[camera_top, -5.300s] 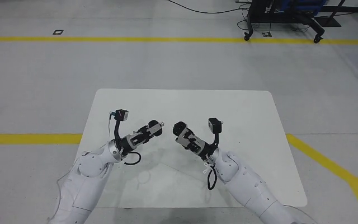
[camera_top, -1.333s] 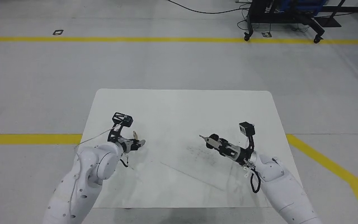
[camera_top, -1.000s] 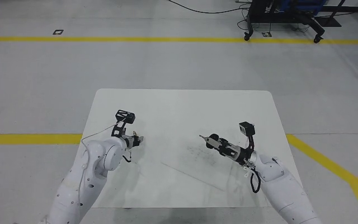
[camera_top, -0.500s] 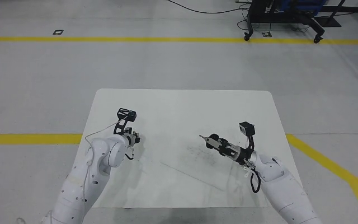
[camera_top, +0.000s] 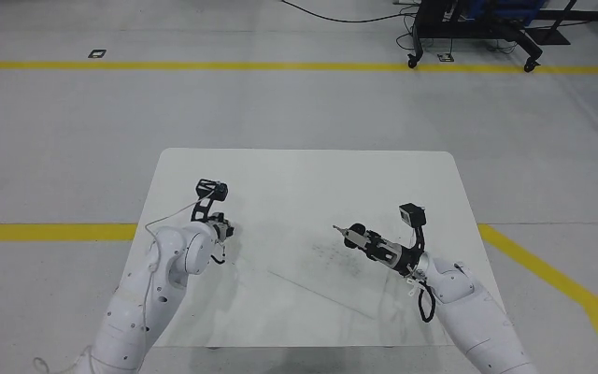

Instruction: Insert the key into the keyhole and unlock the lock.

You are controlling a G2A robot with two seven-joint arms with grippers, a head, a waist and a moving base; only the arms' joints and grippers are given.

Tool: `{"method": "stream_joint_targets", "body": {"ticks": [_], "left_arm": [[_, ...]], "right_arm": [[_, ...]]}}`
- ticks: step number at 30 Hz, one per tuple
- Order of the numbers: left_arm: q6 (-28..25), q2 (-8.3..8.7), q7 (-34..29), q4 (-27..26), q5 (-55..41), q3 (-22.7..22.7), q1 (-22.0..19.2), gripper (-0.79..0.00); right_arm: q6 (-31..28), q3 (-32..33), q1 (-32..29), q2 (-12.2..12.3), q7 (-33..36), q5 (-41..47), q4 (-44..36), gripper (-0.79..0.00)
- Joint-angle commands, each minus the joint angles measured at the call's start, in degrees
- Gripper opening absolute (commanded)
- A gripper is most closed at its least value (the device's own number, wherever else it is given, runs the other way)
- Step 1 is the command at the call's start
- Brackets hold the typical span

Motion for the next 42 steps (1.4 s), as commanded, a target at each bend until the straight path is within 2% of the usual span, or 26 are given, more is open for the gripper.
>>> {"method": "stream_joint_targets", "body": {"ticks": [1, 10, 16, 20, 23, 26, 28, 35, 37, 38, 42], "left_arm": [[0.05, -0.04, 0.11, 0.33, -0.33, -0.34, 0.18, -0.785], [-0.03, -0.19, -0.26, -0.19, -0.04, -1.2, 0.75, -0.785], [-2.14, 0.21, 2.42, -3.16, -2.15, -4.54, 4.03, -0.785], [-7.72, 0.34, 9.87, -5.09, -13.91, -9.69, 7.56, -0.785], [-15.55, 0.33, 15.32, -5.35, -25.61, -13.04, 9.98, -0.785], [-23.73, 0.36, 17.87, -4.54, -34.21, -14.75, 10.8, -0.785], [-27.56, 0.52, 17.31, -4.1, -35.74, -15.12, 10.81, -0.785], [-27.89, 0.43, 18.1, -4.09, -37.46, -14.86, 11.18, -0.785], [-29.65, 0.26, 18.79, -2.93, -44.41, -14.99, 11.65, -0.785], [-31.6, 0.1, 17.89, -1.58, -51.21, -14.7, 11.72, -0.785], [-38.37, -0.27, 9.25, 7.28, -73.77, -13.17, 8.47, -0.785]], "right_arm": [[0.0, 0.0, 0.0, 0.0, 0.0, 0.0, 0.0, -0.785], [0.0, 0.0, 0.0, 0.0, 0.0, 0.0, 0.0, -0.785], [0.0, 0.0, 0.0, 0.0, 0.0, 0.0, 0.0, -0.785], [0.0, 0.0, 0.0, 0.0, 0.0, 0.0, 0.0, -0.785], [0.0, 0.0, 0.0, 0.0, 0.0, 0.0, 0.0, -0.785], [0.0, 0.0, 0.0, 0.0, 0.0, 0.0, 0.0, -0.785], [0.0, 0.0, 0.0, 0.0, 0.0, 0.0, 0.0, -0.785], [0.0, 0.0, 0.0, 0.0, 0.0, 0.0, 0.0, -0.785], [0.69, -0.97, -0.32, -0.18, -0.69, 1.37, -1.43, -0.785], [1.14, -1.96, -0.27, -0.31, -0.53, 2.6, -2.21, -0.785], [2.9, -5.51, 2.52, -1.23, -1.89, 5.31, -1.65, -0.785]]}}
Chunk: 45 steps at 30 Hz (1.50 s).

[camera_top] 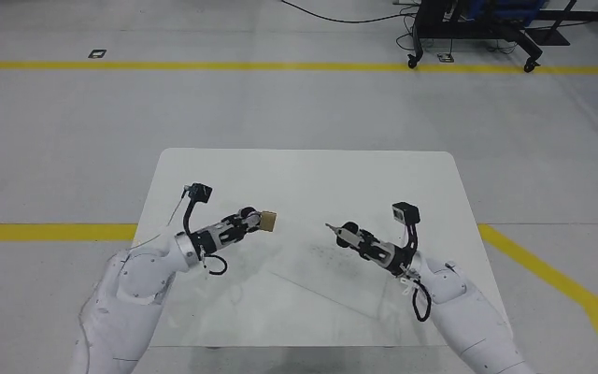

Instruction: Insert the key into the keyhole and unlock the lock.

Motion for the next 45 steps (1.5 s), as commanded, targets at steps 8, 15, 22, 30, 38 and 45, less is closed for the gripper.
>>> {"method": "stream_joint_targets", "body": {"ticks": [8, 15, 22, 30, 38, 45], "left_arm": [[-5.68, -0.28, -14.81, 15.55, -18.89, 3.44, -9.78, -0.785], [-9.03, -0.22, -22.14, 17.36, -21.75, 7.49, -12.69, -0.785], [-9.49, 0.92, -21.68, 18.69, -24.74, 10.27, -12.83, -0.785], [-9.86, 2.37, -21.31, 19.77, -28.09, 11.03, -13.85, -0.785], [-9.88, 2.57, -21.28, 20.45, -28.52, 11.02, -14.0, -0.785], [-2.92, 2.68, -13.4, 17.38, -20.82, 11.45, -12.66, -0.785]], "right_arm": [[0.28, -9.37, 8.65, -3.4, -5.42, 1.97, 4.49, -0.785], [1.36, -14.05, 13.88, -5.82, -9.34, -0.69, 7.0, -0.785], [3.99, -18.57, 17.2, -7.9, -10.06, -2.81, 8.8, -0.785], [4.92, -21.15, 18.05, -8.98, -8.14, -4.5, 8.69, -0.785], [1.81, -19.03, 15.77, -8.31, -7.9, -3.51, 6.66, -0.785], [1.81, -19.03, 15.77, -8.31, -7.9, -3.51, 6.66, -0.785]]}}
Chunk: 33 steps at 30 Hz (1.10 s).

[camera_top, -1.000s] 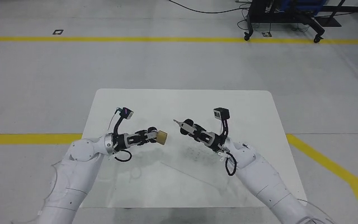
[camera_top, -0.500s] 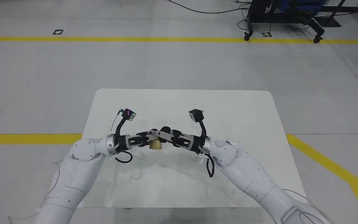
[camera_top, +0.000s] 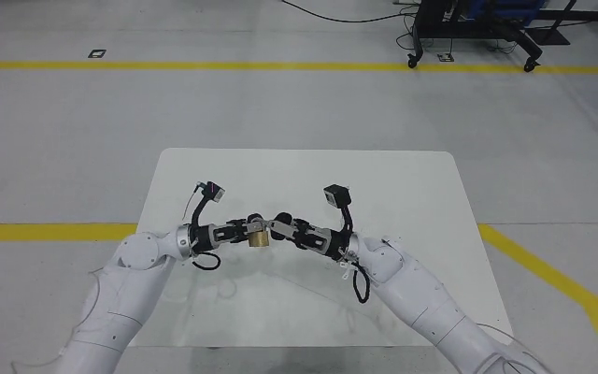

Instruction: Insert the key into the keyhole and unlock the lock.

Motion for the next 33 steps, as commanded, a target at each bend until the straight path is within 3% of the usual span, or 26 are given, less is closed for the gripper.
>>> {"method": "stream_joint_targets", "body": {"ticks": [1, 7, 11, 20, 24, 28, 32, 33], "left_arm": [[4.44, -0.09, 2.93, -1.4, 1.3, 0.4, 0.32, -0.785], [15.65, -0.55, 4.39, -2.44, 1.64, 2.43, -2.57, -0.785], [13.66, -0.77, 5.32, -3.84, 3.05, 3.21, -3.03, -0.785], [14.12, -0.84, 6.36, -4.02, 3.05, 3.4, -2.66, -0.785], [23.57, -1.33, 3.12, -3.12, -7.26, 3.89, -3.31, -0.785], [32.24, -1.25, 0.05, -2.01, -9.31, 3.78, -5.83, -0.785], [44.85, -1.33, -1.98, 1.03, -9.71, 5.31, -8.71, -0.785], [45.08, -1.36, -1.79, 0.99, -8.78, 5.58, -9.53, -0.785]], "right_arm": [[0.2, 0.04, -0.17, -0.01, -0.26, 0.12, -0.11, -0.785], [0.36, 4.69, -4.77, 1.44, -2.4, -4.73, -2.8, -0.785], [-0.84, 11.17, -10.94, 3.36, -4.65, -10.52, -8.96, -0.785], [-0.84, 11.17, -10.94, 3.36, -4.65, -10.52, -8.96, -0.785], [-0.1, 11.34, -10.81, 3.39, -4.56, -12.1, -9.54, -0.785], [-0.04, 14.84, -10.92, 4.18, -3.87, -28.02, -14.6, -0.785], [0.31, 21.59, -15.62, 5.69, -3.87, -48.65, -25.68, -0.785], [0.8, 22.55, -16.64, 5.9, -3.96, -51.69, -27.65, -0.785]]}}
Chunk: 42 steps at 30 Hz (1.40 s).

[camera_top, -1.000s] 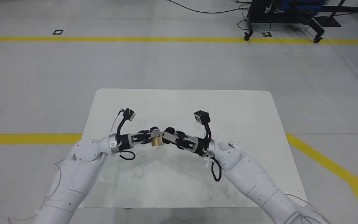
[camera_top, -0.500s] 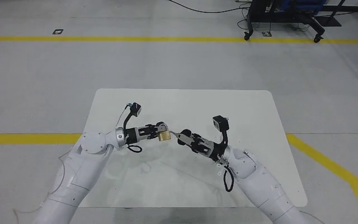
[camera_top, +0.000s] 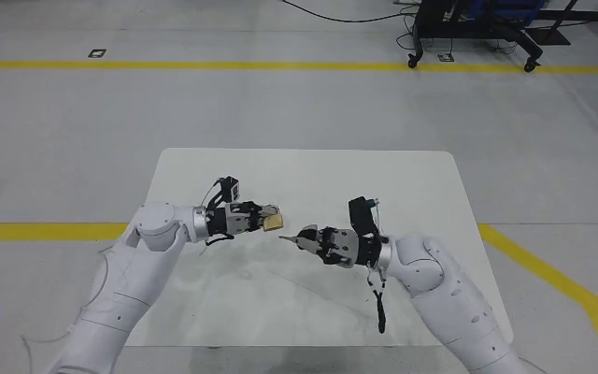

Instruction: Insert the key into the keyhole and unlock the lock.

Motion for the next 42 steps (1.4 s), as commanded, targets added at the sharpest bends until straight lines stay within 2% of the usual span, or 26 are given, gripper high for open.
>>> {"method": "stream_joint_targets", "body": {"ticks": [1, 5, 7, 16, 17, 19, 21, 25, 30, 37, 42], "left_arm": [[1.36, -0.17, -0.39, 0.79, 0.39, 0.88, -1.31, -0.785], [5.72, -1.1, -1.45, 3.1, -0.78, 4.32, -3.43, -0.785], [4.74, -1.57, 0.21, 3.63, -1.38, 5.1, -4.14, -0.785], [4.7, -1.64, 1.85, 3.52, -0.72, 5.43, -3.79, -0.785], [5.6, -1.62, 3.88, 3.49, 0.76, 5.72, -3.64, -0.785], [9.12, -1.77, 3.46, 3.66, -1.1, 6.06, -3.4, -0.785], [12.14, -1.81, 2.71, 4.03, -0.86, 6.71, -4.12, -0.785], [20.34, -1.98, 1.66, 4.24, 1.74, 9.16, -6.73, -0.785], [26.09, -2.31, 0.61, 4.21, 3.82, 11.86, -9.39, -0.785], [25.6, -3.1, 2.14, 5.23, 1.03, 12.68, -10.63, -0.785], [25.6, -3.1, 2.14, 5.23, 1.03, 12.68, -10.63, -0.785]], "right_arm": [[1.34, 2.5, -2.84, 0.46, -0.59, -9.62, -5.32, -0.785], [4.96, 5.28, -8.02, 1.21, -2.37, -26.61, -14.67, -0.785], [6.04, 4.66, -10.1, 1.29, -4.44, -30.09, -17.49, -0.785], [6.42, 4.53, -10.53, 1.3, -5.19, -30.52, -18.19, -0.785], [6.42, 4.53, -10.53, 1.3, -5.19, -30.52, -18.19, -0.785], [7.17, 4.56, -10.5, 1.32, -4.71, -31.5, -18.29, -0.785], [9.31, 3.83, -10.38, 1.44, -2.18, -36.92, -20.12, -0.785], [8.88, 1.88, -10.31, 1.99, 1.96, -51.39, -26.79, -0.785], [8.22, -1.67, -11.08, 2.66, 2.33, -67.46, -32.82, -0.785], [8.99, -11.32, -11.34, 2.91, 8.17, -88.51, -37.43, -0.785], [9.58, -12.05, -11.37, 2.83, 8.38, -89.07, -37.43, -0.785]]}}
